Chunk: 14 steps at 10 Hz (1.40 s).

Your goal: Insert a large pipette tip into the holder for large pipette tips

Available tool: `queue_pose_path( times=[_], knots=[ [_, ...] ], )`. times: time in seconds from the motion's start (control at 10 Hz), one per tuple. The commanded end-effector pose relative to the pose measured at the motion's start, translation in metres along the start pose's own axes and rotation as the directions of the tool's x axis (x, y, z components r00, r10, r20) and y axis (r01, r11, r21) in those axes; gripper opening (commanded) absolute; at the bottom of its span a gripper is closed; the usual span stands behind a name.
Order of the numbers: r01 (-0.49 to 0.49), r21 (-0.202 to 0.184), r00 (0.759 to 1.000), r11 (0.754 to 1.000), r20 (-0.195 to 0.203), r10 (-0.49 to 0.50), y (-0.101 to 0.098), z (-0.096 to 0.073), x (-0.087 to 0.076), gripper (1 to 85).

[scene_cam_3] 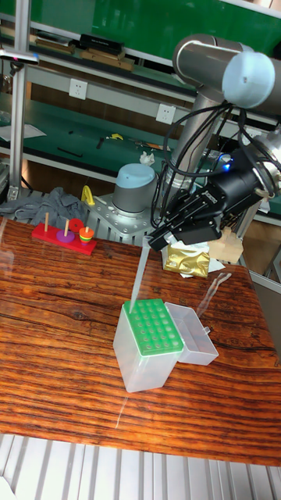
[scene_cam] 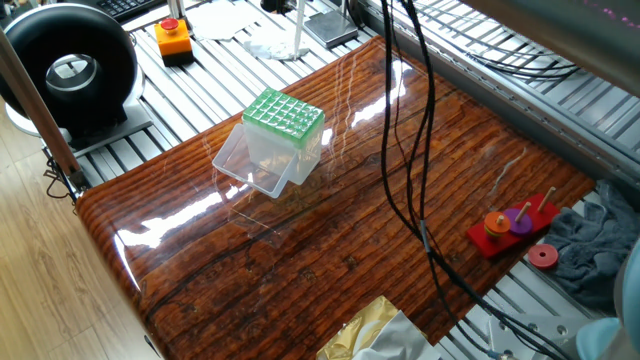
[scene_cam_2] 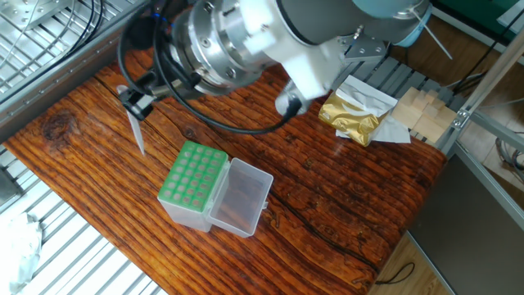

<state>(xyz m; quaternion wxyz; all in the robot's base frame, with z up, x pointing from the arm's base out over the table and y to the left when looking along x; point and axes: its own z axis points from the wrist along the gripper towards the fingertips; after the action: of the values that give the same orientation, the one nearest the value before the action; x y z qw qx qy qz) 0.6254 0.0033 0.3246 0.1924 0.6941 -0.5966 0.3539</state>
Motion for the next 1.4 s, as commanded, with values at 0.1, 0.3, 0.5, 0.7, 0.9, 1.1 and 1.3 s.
queue_pose_path(
  times=[0.1,0.3,0.5,0.7,0.9,1.1,1.3],
  knots=[
    [-0.046,-0.033,0.999,0.998,0.002,0.047,0.008,-0.006,-0.018,1.0],
    [-0.081,-0.044,0.997,0.996,0.010,0.081,0.011,-0.009,-0.031,1.0],
    [-0.091,-0.049,0.996,0.995,0.013,0.091,0.010,-0.009,-0.037,1.0],
    [-0.100,-0.038,0.995,0.994,-0.015,0.099,0.008,-0.006,-0.033,1.0],
    [-0.097,-0.045,0.995,0.994,-0.021,0.096,0.011,-0.006,-0.033,1.0],
    [-0.106,-0.025,0.994,0.994,-0.018,0.106,0.006,-0.003,-0.041,1.0],
    [-0.121,-0.052,0.993,0.991,-0.004,0.121,0.012,-0.006,-0.053,1.0]
  ],
)
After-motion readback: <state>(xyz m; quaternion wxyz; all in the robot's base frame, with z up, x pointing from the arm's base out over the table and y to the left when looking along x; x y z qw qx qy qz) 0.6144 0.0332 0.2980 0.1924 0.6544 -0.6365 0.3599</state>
